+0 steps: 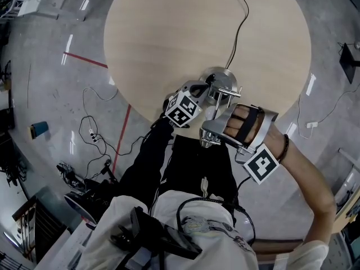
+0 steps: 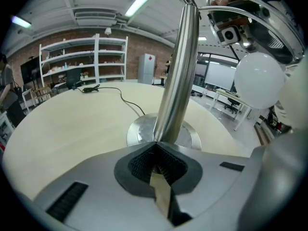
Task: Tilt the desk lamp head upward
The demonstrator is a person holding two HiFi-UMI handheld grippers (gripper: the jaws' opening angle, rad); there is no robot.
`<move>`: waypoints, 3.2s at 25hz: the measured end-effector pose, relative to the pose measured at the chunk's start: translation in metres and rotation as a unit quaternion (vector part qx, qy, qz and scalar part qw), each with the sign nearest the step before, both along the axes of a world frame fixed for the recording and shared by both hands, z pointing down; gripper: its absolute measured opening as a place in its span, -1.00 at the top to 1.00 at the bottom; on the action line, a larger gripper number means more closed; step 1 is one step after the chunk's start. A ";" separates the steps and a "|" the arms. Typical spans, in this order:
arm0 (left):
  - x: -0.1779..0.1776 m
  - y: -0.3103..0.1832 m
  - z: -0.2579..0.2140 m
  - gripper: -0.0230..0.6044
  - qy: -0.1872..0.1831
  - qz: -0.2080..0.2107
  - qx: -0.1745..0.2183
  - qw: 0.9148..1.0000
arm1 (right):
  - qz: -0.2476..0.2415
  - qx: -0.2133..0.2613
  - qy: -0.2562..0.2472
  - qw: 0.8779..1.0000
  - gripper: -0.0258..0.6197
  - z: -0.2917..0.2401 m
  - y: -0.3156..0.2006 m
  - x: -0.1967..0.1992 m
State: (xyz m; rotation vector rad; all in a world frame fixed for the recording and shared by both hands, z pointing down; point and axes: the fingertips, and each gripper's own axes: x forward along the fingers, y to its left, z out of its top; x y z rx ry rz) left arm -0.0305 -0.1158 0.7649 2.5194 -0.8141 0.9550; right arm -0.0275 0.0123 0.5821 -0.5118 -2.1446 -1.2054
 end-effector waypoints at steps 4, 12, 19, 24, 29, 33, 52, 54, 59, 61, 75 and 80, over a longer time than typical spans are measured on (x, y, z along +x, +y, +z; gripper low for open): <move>-0.001 -0.001 0.000 0.92 0.000 -0.005 -0.002 1.000 | 0.013 -0.058 -0.010 0.998 0.16 -0.018 0.000 -0.005; 0.000 0.000 -0.001 0.92 -0.005 -0.005 -0.007 1.000 | 0.036 -0.167 -0.026 0.985 0.16 -0.045 -0.001 -0.005; 0.001 -0.002 -0.001 0.92 -0.007 -0.007 -0.009 1.000 | 0.051 -0.267 -0.056 0.961 0.15 -0.068 -0.009 -0.005; 0.000 -0.001 0.001 0.92 -0.007 -0.007 -0.009 1.000 | 0.059 -0.344 -0.083 0.933 0.15 -0.084 -0.017 -0.006; 0.000 -0.001 0.000 0.92 -0.006 -0.007 -0.011 1.000 | 0.065 -0.411 -0.111 0.903 0.15 -0.101 -0.027 -0.003; -0.001 -0.001 0.001 0.92 -0.005 -0.008 -0.014 1.000 | 0.073 -0.472 -0.138 0.868 0.15 -0.114 -0.041 -0.001; -0.002 -0.007 0.000 0.92 -0.005 -0.004 -0.020 1.000 | 0.142 -0.645 -0.193 0.726 0.15 -0.136 -0.092 0.009; -0.002 -0.006 0.000 0.92 -0.005 -0.004 -0.020 1.000 | 0.143 -0.651 -0.194 0.720 0.15 -0.137 -0.093 0.009; -0.002 -0.005 0.000 0.92 -0.003 -0.006 -0.014 1.000 | 0.139 -0.669 -0.199 0.703 0.15 -0.138 -0.095 0.012; -0.002 -0.003 0.001 0.92 -0.004 -0.008 -0.014 1.000 | 0.137 -0.669 -0.198 0.703 0.14 -0.138 -0.094 0.012; -0.026 -0.015 -0.015 0.92 0.028 -0.090 -0.012 0.995 | 0.245 -0.570 -0.163 0.767 0.14 -0.122 -0.098 0.040; -0.060 -0.012 -0.075 0.92 0.069 -0.165 0.026 0.984 | 0.354 -0.502 -0.213 0.759 0.15 -0.118 -0.102 0.074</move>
